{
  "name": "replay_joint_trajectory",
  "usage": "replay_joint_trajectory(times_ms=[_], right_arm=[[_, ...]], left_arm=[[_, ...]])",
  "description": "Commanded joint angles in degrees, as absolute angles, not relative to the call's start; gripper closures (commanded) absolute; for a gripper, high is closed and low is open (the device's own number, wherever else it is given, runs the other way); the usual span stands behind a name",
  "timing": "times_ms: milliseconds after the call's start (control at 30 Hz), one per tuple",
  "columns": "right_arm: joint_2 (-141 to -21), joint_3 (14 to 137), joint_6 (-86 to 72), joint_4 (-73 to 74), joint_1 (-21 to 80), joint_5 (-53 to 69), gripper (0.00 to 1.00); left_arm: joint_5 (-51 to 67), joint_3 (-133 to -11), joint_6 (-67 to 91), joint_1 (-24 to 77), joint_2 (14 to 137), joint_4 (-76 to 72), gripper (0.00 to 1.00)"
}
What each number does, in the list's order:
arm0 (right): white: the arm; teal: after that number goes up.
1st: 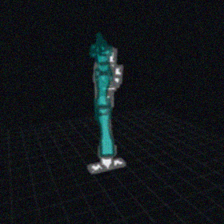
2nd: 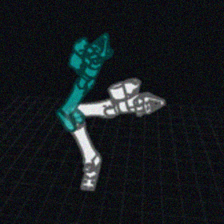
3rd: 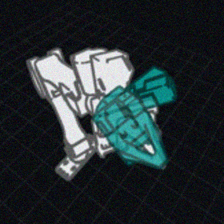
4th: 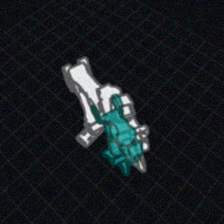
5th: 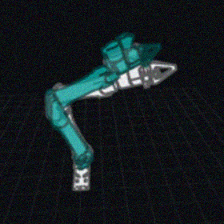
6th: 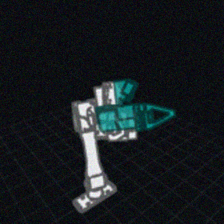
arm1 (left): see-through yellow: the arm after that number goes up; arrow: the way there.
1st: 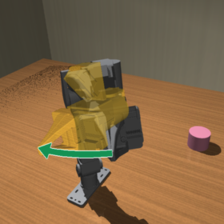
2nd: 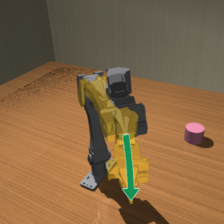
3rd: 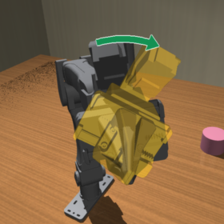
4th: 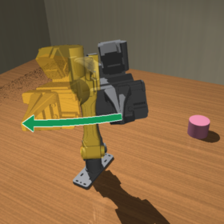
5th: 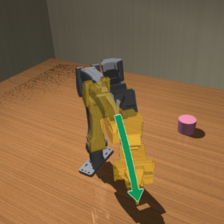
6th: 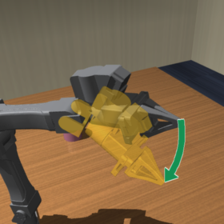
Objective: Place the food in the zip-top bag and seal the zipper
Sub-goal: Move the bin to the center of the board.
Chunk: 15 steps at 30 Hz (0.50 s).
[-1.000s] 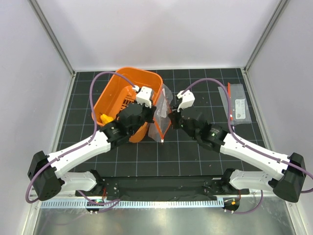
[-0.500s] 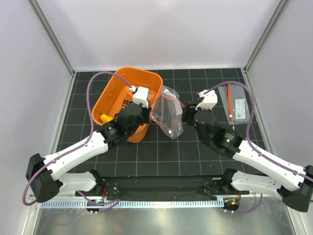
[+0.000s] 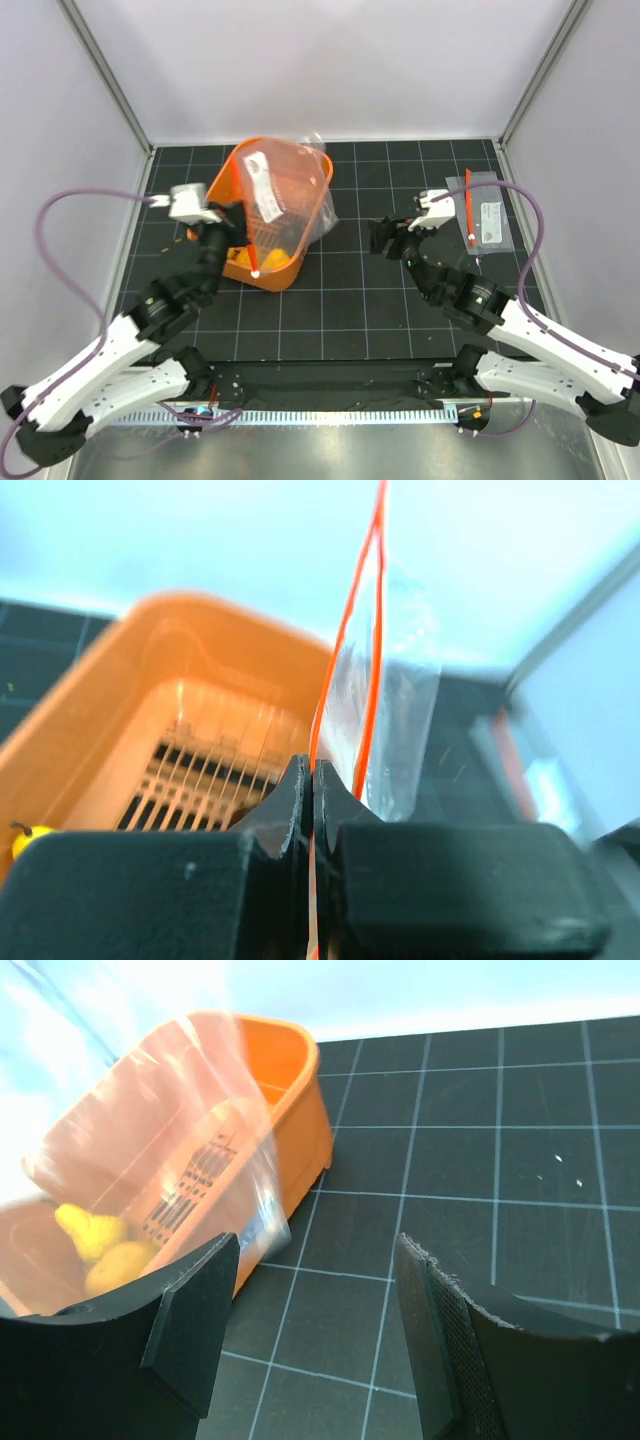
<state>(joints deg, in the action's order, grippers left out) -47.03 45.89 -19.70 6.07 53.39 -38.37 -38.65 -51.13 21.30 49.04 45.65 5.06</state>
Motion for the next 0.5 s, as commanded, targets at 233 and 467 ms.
replay_joint_trajectory(times_ms=[233, 467], right_arm=[[-70.2, 71.78, -17.41, 11.33, 52.12, -16.99, 0.3], [-97.0, 99.97, -18.54, 25.56, 52.21, -1.51, 0.27]], left_arm=[[-54.83, -66.08, 14.52, 48.87, 39.9, 3.51, 0.99], [-66.0, -62.86, -4.9, 48.87, 38.5, -4.47, 1.0]])
